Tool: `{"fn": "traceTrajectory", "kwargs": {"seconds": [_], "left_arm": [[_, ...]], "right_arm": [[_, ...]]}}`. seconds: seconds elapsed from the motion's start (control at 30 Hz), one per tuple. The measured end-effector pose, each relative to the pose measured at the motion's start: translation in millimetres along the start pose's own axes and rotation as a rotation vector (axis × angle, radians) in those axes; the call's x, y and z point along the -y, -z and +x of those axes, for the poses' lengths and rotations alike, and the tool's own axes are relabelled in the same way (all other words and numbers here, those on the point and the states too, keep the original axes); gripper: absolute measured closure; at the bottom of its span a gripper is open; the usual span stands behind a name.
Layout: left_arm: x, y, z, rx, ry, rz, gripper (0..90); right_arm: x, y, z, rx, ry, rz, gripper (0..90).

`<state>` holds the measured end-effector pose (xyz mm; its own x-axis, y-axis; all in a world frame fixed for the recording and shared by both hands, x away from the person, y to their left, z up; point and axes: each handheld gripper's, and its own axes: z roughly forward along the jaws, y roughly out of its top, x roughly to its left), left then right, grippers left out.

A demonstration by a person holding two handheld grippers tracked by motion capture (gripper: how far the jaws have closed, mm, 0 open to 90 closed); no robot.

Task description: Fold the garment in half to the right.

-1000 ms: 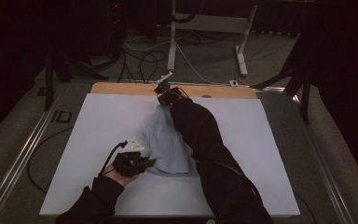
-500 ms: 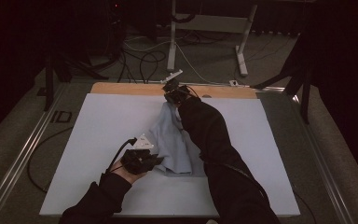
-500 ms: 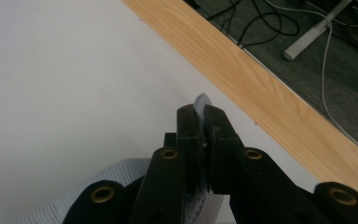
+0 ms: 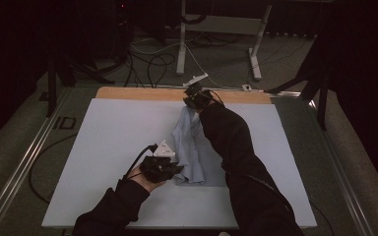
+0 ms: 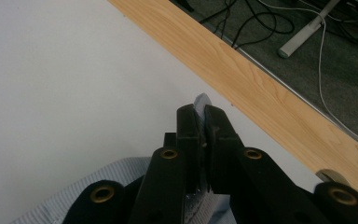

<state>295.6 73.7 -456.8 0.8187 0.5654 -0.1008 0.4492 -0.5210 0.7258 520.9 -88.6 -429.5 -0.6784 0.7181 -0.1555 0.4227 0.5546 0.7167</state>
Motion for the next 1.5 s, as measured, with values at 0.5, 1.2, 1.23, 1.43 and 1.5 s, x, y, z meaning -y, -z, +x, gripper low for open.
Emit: {"fn": "traceTrajectory", "kwargs": {"seconds": [0.5,1.2,1.23,1.43,1.5], "left_arm": [[-21.9,-22.8,-13.3,0.041,-0.034,0.013,84.2],[-46.3,-79.9,-36.1,0.071,-0.055,0.063,84.2],[-45.9,-84.1,-37.3,0.068,-0.054,0.066,84.2],[-46.1,-93.0,-39.7,0.064,-0.061,0.079,84.2],[-45.8,-95.7,-39.9,0.062,-0.057,0.08,84.2]], "right_arm": [[19.2,11.7,-21.6,0.001,-0.026,-0.011,86.0],[55.0,-6.9,-45.1,-0.023,-0.064,-0.008,85.7],[57.1,-7.7,-46.1,-0.023,-0.069,-0.01,85.6],[73.2,-12.3,-54.7,-0.029,-0.101,0.007,85.2],[76.2,-13.3,-56.1,-0.029,-0.102,0.011,84.6]]}}
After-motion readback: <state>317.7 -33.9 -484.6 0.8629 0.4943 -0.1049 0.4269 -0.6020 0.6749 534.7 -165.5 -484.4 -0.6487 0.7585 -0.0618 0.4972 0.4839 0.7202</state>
